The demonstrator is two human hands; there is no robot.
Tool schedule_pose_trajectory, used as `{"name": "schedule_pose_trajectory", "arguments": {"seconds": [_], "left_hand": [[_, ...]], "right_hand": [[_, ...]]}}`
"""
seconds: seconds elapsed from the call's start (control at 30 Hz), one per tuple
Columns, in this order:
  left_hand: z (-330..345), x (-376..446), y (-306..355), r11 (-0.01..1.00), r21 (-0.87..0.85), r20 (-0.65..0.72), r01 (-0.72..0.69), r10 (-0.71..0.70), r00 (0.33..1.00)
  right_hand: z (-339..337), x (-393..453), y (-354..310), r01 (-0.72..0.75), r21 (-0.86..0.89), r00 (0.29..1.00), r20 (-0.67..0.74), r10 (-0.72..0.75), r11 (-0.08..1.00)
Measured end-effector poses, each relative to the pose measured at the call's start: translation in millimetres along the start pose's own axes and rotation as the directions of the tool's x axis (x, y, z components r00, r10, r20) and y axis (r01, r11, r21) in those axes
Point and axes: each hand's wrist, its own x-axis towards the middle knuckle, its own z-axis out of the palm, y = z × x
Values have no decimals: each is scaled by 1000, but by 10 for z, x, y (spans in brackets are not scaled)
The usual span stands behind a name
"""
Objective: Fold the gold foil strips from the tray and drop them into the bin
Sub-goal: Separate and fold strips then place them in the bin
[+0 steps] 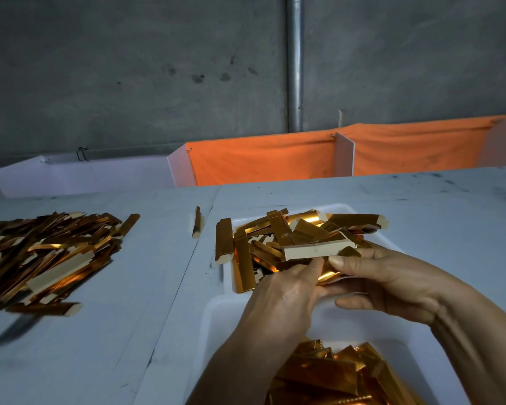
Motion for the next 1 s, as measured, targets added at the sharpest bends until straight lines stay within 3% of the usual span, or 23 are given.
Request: {"name": "schedule_pose_trajectory", "arguments": {"seconds": [0.13, 0.33, 0.43, 0.6, 0.87, 1.0], "left_hand": [[-73, -11, 8, 982, -187, 31, 40, -34, 999], [-93, 16, 28, 940, -311, 131, 140, -103, 986], [-76, -3, 9, 909, -386, 112, 156, -122, 986], [-3, -69, -94, 854, -492, 100, 168, -137, 986], [-1, -88, -168, 688, -706, 156, 171, -84, 984], [-11, -105, -162, 723, -674, 149, 153, -70, 986]], "right_hand": [[-14, -14, -6, -1, -22, 1000, 14, 2, 1000], [-29, -14, -15, 53, -135, 983, -167, -76, 989], [-3, 8, -14, 107, -220, 961, -228, -157, 970], [51, 37, 8, 125, -280, 952, -238, -195, 952], [65, -7, -59, 197, -187, 926, -287, -245, 962], [68, -46, -70, 224, -242, 934, -223, -279, 944]]}}
